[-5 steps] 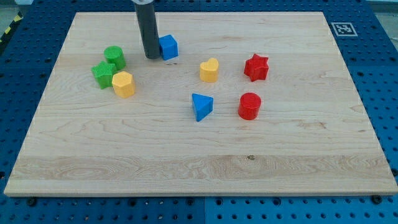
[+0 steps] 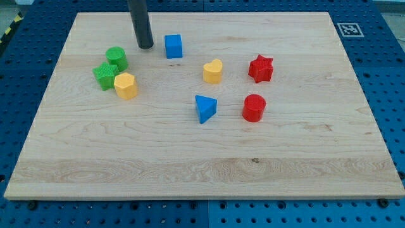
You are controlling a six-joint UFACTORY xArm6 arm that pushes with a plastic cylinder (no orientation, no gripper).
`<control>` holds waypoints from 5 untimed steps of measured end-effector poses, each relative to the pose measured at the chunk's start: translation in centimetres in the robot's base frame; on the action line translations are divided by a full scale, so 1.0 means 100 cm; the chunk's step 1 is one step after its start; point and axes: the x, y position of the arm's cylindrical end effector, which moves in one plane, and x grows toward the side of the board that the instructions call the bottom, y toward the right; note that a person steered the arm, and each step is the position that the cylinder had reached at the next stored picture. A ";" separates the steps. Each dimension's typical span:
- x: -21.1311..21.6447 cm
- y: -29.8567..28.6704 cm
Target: Slide the blue cube towards the right side
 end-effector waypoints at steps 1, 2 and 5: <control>0.003 0.018; 0.012 0.032; 0.025 0.051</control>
